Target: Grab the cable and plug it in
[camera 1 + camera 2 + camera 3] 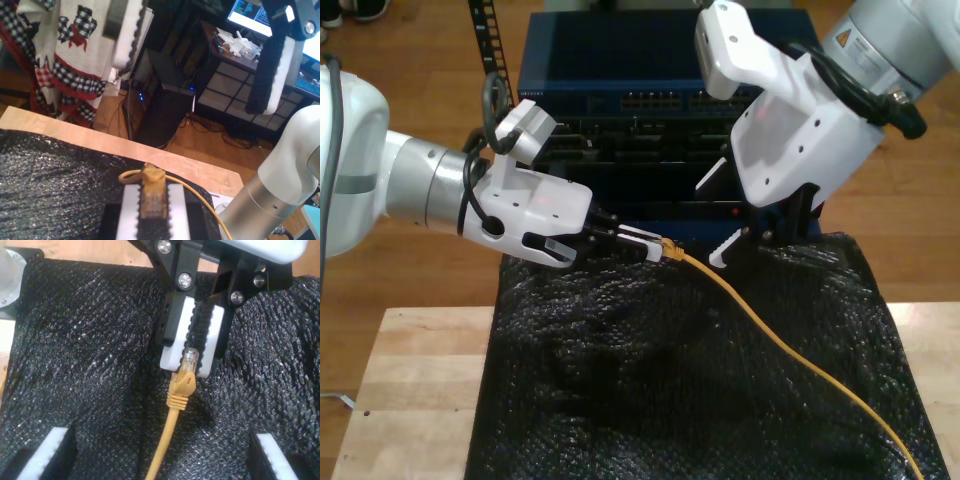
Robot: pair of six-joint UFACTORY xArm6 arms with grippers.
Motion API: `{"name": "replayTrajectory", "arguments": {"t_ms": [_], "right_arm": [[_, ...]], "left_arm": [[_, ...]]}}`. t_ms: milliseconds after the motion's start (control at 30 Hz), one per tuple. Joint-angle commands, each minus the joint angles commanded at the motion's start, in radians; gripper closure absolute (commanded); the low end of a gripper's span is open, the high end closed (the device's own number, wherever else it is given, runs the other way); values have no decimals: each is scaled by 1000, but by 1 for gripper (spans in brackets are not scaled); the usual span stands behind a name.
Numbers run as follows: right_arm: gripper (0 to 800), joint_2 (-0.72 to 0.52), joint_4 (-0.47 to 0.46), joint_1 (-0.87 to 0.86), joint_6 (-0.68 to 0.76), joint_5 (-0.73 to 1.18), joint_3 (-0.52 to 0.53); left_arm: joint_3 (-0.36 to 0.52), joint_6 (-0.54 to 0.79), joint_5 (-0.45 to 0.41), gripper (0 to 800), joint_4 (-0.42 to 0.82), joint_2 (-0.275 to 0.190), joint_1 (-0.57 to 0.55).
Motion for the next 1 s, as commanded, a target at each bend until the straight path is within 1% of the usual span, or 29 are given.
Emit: {"name": "replayTrajectory", "arguments": {"t_ms": [167, 300, 433, 467, 500, 567, 633, 700, 867, 1000], "right_arm": [[0, -18, -15, -2, -28, 0, 3], [0, -34, -20, -3, -28, 0, 6], [4, -37, -17, -5, -26, 0, 2], [3, -37, -17, -5, -26, -2, -3], [2, -40, -15, -5, -25, -11, -2], [2, -54, -15, -5, -28, -12, -5], [1, -71, -15, -6, -26, -20, -11], [2, -78, -17, -14, -28, -28, -15], [11, -84, -17, -12, -32, -26, -28], [10, -87, -15, -11, -91, -28, -31]], "left_arm": [[0, -2, 9, 794, -2, 5, 0], [-2, -5, 49, 791, -2, 9, -2], [-3, -15, 64, 732, -2, 14, -2], [-5, -15, 72, 730, -2, 17, -2], [-8, -18, 84, 733, -2, 18, -2], [-17, -35, 114, 774, 0, 28, 0], [-18, -64, 144, 780, 0, 35, 0], [-23, -71, 155, 797, 2, 43, 0], [-29, -69, 164, 799, 0, 64, 12], [-46, -69, 206, 799, 0, 83, 23]]}}
